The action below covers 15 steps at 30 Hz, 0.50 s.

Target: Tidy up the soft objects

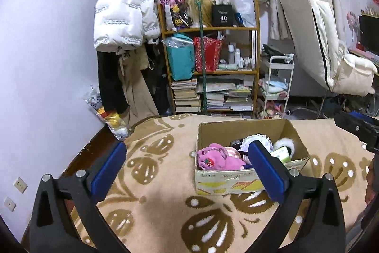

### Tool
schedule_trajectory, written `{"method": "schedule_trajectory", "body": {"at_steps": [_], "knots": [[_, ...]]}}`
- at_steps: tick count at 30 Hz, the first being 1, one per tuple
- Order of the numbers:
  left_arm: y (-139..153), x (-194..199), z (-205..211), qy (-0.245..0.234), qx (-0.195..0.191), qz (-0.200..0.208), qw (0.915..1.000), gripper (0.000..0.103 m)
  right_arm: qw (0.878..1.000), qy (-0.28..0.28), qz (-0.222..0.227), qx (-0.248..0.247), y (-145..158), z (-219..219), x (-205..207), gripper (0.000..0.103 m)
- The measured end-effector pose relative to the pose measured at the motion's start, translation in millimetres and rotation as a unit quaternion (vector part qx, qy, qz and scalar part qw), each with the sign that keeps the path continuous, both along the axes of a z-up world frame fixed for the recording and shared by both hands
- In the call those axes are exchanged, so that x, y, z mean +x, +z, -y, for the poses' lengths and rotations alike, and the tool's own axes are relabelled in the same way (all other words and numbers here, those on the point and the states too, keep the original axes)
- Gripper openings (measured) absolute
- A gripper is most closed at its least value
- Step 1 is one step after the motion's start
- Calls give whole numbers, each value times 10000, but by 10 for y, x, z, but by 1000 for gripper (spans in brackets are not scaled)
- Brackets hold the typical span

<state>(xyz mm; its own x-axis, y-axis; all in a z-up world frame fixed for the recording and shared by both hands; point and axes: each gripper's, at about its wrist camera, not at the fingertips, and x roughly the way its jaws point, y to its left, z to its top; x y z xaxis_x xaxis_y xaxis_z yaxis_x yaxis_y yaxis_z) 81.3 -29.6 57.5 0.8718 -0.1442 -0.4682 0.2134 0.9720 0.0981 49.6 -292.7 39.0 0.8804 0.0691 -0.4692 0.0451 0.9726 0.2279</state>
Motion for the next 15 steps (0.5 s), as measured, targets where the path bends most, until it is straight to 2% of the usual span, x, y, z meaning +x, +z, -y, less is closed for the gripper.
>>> {"method": "schedule_trajectory", "body": {"at_steps": [9, 15], "knots": [[124, -396, -155, 94, 62, 344, 9993, 102, 9994, -86, 220, -233, 150, -108, -400, 103], [78, -643, -279, 94, -108, 501, 9986, 102, 9986, -218, 334, -344, 148, -162, -618, 103]]}}
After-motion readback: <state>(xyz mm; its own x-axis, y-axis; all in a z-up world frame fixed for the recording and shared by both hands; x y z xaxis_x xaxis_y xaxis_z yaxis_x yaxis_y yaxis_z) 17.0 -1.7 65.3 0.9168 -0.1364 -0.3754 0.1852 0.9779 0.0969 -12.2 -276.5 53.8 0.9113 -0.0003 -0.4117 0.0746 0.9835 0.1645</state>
